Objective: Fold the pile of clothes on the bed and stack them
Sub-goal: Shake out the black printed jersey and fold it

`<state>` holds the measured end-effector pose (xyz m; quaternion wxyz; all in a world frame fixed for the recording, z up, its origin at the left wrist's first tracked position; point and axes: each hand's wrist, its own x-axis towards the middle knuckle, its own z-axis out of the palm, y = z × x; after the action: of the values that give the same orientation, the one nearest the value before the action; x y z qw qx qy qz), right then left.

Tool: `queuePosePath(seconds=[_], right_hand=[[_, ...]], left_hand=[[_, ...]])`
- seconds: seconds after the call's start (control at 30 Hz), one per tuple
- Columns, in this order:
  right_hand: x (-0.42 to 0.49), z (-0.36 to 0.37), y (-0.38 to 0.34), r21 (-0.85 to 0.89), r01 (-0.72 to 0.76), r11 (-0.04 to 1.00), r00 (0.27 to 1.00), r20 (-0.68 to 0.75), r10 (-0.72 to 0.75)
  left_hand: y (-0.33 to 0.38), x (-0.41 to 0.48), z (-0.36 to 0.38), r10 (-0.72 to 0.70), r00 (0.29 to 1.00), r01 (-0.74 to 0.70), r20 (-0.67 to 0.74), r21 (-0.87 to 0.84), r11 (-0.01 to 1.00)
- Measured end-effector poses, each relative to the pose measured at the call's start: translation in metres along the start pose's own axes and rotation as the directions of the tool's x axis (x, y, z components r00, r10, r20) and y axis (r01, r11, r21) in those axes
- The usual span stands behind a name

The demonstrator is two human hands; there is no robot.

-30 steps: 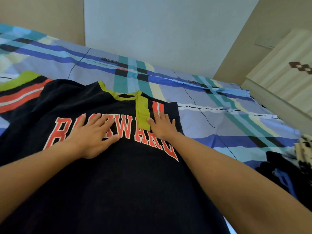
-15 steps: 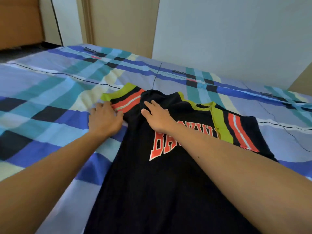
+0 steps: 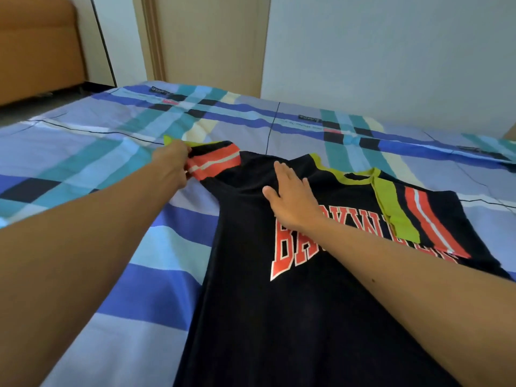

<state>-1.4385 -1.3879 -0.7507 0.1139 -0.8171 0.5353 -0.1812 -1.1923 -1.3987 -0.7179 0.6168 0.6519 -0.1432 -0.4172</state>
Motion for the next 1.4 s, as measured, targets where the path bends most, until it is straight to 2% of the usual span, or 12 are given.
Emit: queuePosePath(seconds=[0.1, 0.23, 0.4, 0.5, 0.57, 0.67, 0.73, 0.77, 0.83, 0.93, 1.17, 1.4], right_hand=[[0.0, 0.015, 0.0, -0.093, -0.041, 0.995, 0.991, 0.126, 0.053], [-0.002, 0.023, -0.004, -0.177, -0.038, 0.983, 0.961, 0.264, 0.084], [-0.007, -0.016, 0.004, 0.152, -0.154, 0.976, 0.965, 0.234, 0.115], [-0.015, -0.053, 0.024, 0.294, -0.199, 0.935, 0.977, 0.133, 0.166], [-0.023, -0.077, 0.052, 0.315, -0.242, 0.918, 0.97, 0.047, 0.24], [-0.046, -0.107, 0.112, 0.27, -0.366, 0.891, 0.918, -0.05, 0.392], [-0.067, -0.12, 0.148, 0.17, -0.418, 0.893, 0.895, -0.092, 0.436], [-0.076, -0.124, 0.164, 0.121, -0.413, 0.903, 0.897, -0.12, 0.426], [-0.087, -0.126, 0.188, 0.041, -0.337, 0.941, 0.931, -0.138, 0.339], [-0.089, -0.118, 0.209, -0.061, -0.251, 0.966, 0.968, -0.019, 0.25], [-0.062, -0.089, 0.229, -0.245, -0.191, 0.951, 0.934, 0.254, 0.252], [-0.014, -0.111, 0.253, -0.241, -0.2, 0.95, 0.956, 0.164, 0.243]], left_hand=[[-0.009, 0.009, -0.014, 0.05, 0.993, -0.069, -0.11, -0.171, 0.983], [-0.023, -0.003, -0.019, 0.095, 0.993, -0.113, -0.071, -0.311, 0.944], [0.013, -0.075, 0.027, 0.362, 0.925, -0.327, 0.113, -0.249, 0.912], [0.026, -0.139, 0.069, 0.524, 0.77, -0.542, 0.364, -0.06, 0.838], [0.014, -0.17, 0.09, 0.528, 0.619, -0.681, 0.581, 0.062, 0.73], [-0.035, -0.176, 0.109, 0.164, 0.444, -0.796, 0.881, 0.303, 0.524], [-0.074, -0.167, 0.113, -0.155, 0.469, -0.802, 0.87, 0.493, 0.337], [-0.091, -0.166, 0.115, -0.213, 0.497, -0.82, 0.841, 0.536, 0.202], [-0.111, -0.165, 0.118, -0.128, 0.544, -0.835, 0.83, 0.55, 0.015], [-0.116, -0.157, 0.13, 0.037, 0.527, -0.849, 0.849, 0.527, -0.026], [-0.121, -0.11, 0.16, 0.029, 0.602, -0.774, 0.798, 0.593, -0.222], [-0.113, -0.066, 0.192, 0.142, 0.652, -0.685, 0.745, 0.659, -0.31]])
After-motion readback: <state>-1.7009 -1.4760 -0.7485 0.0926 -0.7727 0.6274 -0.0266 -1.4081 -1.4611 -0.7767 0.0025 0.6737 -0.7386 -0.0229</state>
